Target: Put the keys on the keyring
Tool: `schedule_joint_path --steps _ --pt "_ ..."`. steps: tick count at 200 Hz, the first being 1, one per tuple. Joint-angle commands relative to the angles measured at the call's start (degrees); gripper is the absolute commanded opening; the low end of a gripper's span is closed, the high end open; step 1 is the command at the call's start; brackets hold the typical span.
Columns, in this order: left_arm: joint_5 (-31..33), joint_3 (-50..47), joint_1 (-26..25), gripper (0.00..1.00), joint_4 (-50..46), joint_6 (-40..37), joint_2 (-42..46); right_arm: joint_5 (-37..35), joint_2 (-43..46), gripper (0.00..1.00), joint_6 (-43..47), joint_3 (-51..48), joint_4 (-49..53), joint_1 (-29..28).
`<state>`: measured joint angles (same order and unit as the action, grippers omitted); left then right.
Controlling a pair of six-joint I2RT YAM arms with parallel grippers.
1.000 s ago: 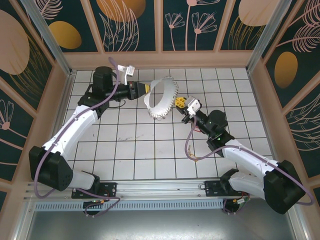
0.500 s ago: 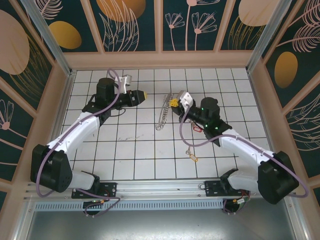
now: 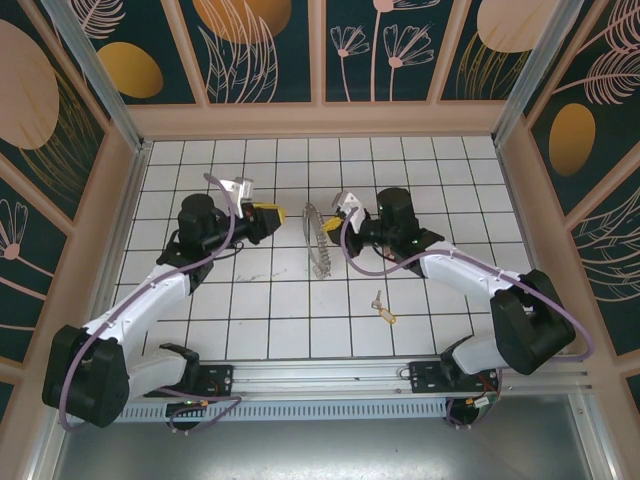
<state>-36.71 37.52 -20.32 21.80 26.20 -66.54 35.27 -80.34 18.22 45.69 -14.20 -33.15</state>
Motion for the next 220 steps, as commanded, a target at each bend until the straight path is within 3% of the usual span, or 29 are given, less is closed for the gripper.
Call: schedule_joint_path --steps 1,44,128,220 --pt "-6.1 -2.0 -1.4 0.31 8.3 -8.9 1.3 4.2 -0.6 0.00 4.6 1.5 -0.5 -0.3" --pt "-6.1 -6.4 -2.8 0.31 12.5 -16.0 0.6 5.9 -3.1 0.00 5.7 1.3 0.1 -0.5" --pt "-9.9 -15.0 -3.6 0.36 23.3 -28.0 -3.8 7.9 -3.9 0.00 17.4 -2.9 -1.6 -1.3" --pt "-13.8 -15.9 -4.4 0.35 32.3 -33.3 -15.2 4.3 -5.2 0.00 22.3 -6.9 -4.8 -1.6"
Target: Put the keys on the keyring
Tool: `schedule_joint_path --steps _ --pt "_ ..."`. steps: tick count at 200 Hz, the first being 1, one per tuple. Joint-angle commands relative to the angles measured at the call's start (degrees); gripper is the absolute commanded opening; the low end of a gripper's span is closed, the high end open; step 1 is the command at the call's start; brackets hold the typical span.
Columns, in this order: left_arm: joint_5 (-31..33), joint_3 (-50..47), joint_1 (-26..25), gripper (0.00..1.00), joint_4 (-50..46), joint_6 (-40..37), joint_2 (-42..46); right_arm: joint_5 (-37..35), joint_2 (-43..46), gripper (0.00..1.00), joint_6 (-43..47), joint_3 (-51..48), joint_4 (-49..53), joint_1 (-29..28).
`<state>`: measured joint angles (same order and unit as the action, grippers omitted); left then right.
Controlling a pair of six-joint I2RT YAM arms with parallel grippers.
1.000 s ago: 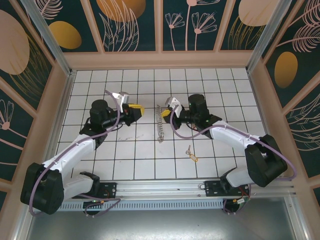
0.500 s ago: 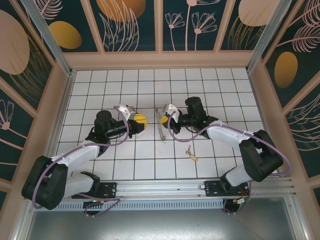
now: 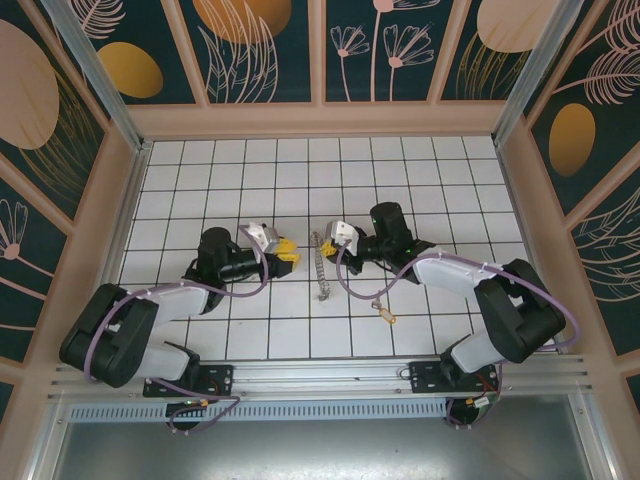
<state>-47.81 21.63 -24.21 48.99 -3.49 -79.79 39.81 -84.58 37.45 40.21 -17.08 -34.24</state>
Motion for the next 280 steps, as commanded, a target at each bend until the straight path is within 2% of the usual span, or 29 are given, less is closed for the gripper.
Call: schedule_joint_path --steps 1,59,89,126,199,280 --pt "-2.8 0.0 -0.5 0.35 5.2 -3.7 -2.1 -0.2 -0.9 0.00 3.1 -1.4 -1.9 -0.5" --pt "-3.7 3.8 -1.4 0.34 3.4 -11.1 -5.5 2.4 0.0 0.00 5.2 -0.5 0.7 -0.1" --pt "-4.0 5.9 -2.0 0.32 3.5 -12.1 -7.3 3.8 0.3 0.00 5.4 -0.1 1.3 0.3" --pt "-4.5 8.5 -2.9 0.32 -1.8 -15.8 -8.9 5.0 0.6 0.00 5.0 0.1 1.5 1.1" --pt "-3.5 9.4 -4.0 0.32 -0.8 -15.6 -10.7 8.3 1.5 0.00 3.3 0.3 0.3 1.9" --pt "-4.6 11.6 -4.6 0.29 -6.1 -17.7 -11.8 10.4 1.7 0.00 2.2 1.2 0.8 2.4"
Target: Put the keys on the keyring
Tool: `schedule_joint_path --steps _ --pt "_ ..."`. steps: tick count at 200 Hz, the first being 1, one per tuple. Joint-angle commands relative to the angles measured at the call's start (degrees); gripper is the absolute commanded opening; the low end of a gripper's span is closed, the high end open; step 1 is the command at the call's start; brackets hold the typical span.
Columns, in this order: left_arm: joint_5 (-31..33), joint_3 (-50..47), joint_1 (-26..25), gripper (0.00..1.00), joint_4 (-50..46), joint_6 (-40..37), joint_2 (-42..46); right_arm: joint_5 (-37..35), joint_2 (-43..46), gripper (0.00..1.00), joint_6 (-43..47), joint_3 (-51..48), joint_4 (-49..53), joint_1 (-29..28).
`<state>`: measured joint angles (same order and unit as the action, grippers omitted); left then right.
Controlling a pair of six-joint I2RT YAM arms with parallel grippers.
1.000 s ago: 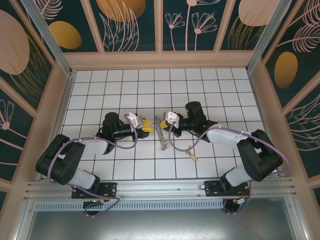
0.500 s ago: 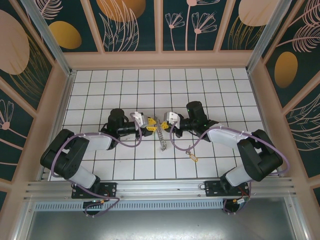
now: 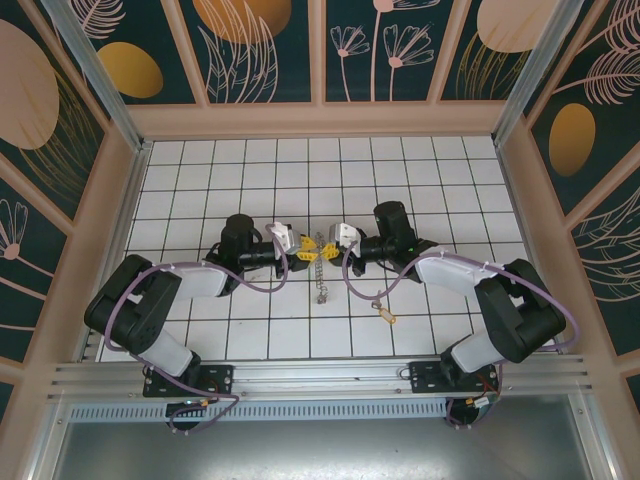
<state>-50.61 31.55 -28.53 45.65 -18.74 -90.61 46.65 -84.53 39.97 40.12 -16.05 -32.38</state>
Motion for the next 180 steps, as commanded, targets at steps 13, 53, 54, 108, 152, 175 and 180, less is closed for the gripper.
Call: schedule_joint_path --steps 13,53,54,108,152,175,180 --pt "-1.7 2.2 -0.4 0.28 -4.2 -3.3 -1.1 3.8 1.7 0.00 -0.3 1.2 -0.4 0.7" --pt "-2.7 3.2 -0.4 0.27 -5.0 -3.7 -1.7 4.3 2.0 0.00 -0.5 1.2 -0.4 0.7" --pt "-2.7 3.2 -0.4 0.27 -4.9 -3.7 -1.7 4.3 1.9 0.00 -0.6 1.3 -0.4 0.7" --pt "-3.0 3.8 -0.4 0.24 -5.1 -3.6 -2.1 5.2 1.9 0.00 -1.2 1.5 -0.7 0.7" --pt "-3.1 4.5 -0.5 0.23 -5.0 -3.7 -2.7 5.6 1.6 0.00 -1.2 1.9 -0.2 0.7" --pt "-3.0 4.8 -0.6 0.20 -5.1 -3.8 -3.3 5.9 1.5 0.00 -1.2 1.9 -0.1 0.7" --pt "-3.0 4.8 -0.7 0.20 -5.0 -3.8 -3.3 5.9 1.5 0.00 -1.3 2.0 -0.1 0.7"
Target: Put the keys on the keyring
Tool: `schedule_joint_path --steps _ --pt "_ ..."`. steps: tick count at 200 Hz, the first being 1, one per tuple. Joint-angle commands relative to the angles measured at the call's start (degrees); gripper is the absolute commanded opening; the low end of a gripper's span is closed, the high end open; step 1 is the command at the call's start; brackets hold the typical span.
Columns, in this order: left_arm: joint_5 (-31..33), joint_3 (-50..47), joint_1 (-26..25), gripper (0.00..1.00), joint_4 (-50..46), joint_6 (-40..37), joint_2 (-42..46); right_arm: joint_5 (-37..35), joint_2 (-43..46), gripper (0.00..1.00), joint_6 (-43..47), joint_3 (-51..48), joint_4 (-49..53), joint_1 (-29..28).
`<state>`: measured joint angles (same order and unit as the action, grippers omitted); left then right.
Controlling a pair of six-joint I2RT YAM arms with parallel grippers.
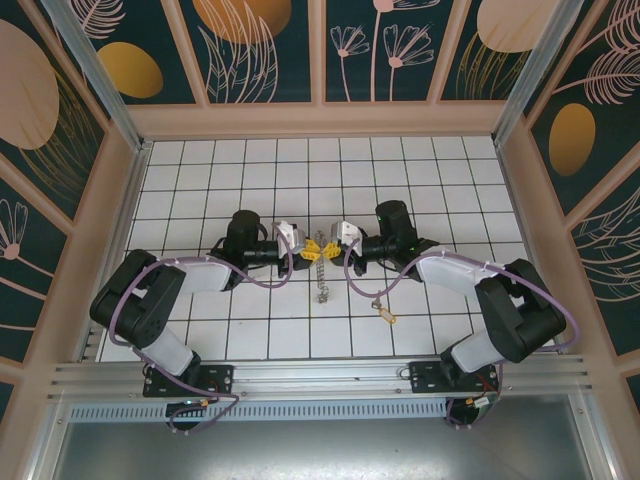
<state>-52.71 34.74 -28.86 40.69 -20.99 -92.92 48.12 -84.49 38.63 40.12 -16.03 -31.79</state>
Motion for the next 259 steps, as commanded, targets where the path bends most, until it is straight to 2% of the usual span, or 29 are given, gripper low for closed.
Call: schedule_joint_path --steps 1,21,98,132,155,160,200,259 --pt "-0.9 1.6 -0.4 0.20 0.0 -1.6 -1.0 4.4 1.4 0.00 0.0 2.1 -0.1 0.1" --pt "-0.8 1.6 -0.6 0.18 0.5 -1.4 -1.3 4.5 1.3 0.00 0.1 2.3 0.4 0.1" --pt "-0.7 1.8 -1.1 0.18 2.9 0.6 -1.6 4.3 0.9 0.00 0.0 2.9 1.4 0.1" --pt "-0.7 1.9 -1.2 0.12 2.9 0.8 -1.7 4.1 0.6 0.00 0.1 3.3 2.4 0.1" --pt "-0.6 1.8 -1.2 0.03 3.0 0.7 -1.6 3.7 0.4 0.00 0.2 3.8 3.7 0.1" --pt "-0.6 1.8 -1.2 0.00 3.0 0.6 -1.6 3.5 0.5 0.01 0.3 3.9 3.9 0.1" --pt "-0.9 1.3 -1.3 0.00 3.1 0.5 -1.6 -0.3 1.8 0.11 3.8 2.9 6.4 0.1" --pt "-1.1 0.9 -1.2 0.00 4.2 0.9 -1.5 -2.2 2.0 0.14 5.8 2.8 7.9 0.1"
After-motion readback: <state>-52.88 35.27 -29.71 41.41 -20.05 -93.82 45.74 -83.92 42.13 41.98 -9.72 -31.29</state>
